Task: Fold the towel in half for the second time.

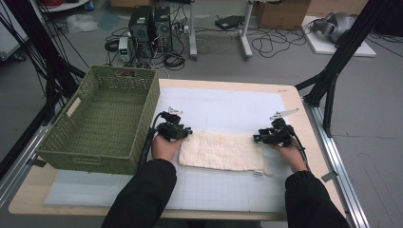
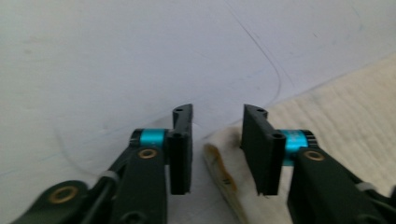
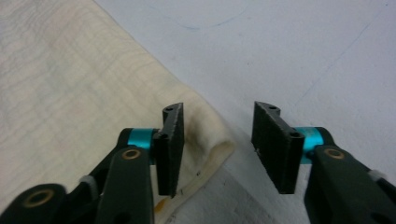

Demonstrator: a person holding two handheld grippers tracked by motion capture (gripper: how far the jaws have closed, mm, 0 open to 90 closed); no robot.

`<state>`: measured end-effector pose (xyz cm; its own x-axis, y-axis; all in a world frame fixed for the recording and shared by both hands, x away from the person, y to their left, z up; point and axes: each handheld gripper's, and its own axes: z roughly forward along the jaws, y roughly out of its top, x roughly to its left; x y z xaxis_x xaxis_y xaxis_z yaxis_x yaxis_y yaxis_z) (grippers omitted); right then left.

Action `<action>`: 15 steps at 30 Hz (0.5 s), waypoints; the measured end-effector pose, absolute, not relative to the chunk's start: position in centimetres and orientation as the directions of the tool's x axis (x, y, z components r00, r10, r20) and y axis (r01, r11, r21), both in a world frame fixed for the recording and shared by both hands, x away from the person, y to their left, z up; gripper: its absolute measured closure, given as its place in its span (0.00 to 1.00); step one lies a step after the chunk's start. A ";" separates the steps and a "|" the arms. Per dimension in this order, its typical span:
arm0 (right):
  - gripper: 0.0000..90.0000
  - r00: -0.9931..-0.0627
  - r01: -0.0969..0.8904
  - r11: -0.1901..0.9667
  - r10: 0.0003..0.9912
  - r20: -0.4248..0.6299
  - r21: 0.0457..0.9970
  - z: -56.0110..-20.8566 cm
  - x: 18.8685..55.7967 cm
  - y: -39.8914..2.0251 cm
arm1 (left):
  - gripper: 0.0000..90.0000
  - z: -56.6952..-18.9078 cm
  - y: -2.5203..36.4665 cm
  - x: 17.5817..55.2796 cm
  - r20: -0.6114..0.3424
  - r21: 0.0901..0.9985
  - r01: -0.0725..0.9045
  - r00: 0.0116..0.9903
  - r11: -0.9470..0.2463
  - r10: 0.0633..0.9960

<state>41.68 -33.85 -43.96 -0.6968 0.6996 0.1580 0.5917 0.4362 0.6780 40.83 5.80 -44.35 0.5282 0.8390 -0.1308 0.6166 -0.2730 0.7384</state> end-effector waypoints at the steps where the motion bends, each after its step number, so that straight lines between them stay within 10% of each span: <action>1: 0.72 -0.705 0.590 0.443 0.690 0.163 0.675 -43.9 41.6 -33.8 | 0.81 -44.3 5.6 40.7 -0.130 0.742 0.608 0.545 -0.283 0.828; 5: 0.90 -0.729 0.587 0.462 0.658 0.186 0.665 -44.0 41.5 -33.4 | 0.95 -44.3 5.9 40.7 -0.148 0.736 0.614 0.555 -0.283 0.819; 15: 0.93 -0.710 0.560 0.361 0.674 0.207 0.745 -40.8 42.1 -34.4 | 0.95 -42.8 6.5 40.6 -0.138 0.829 0.533 0.489 -0.169 0.861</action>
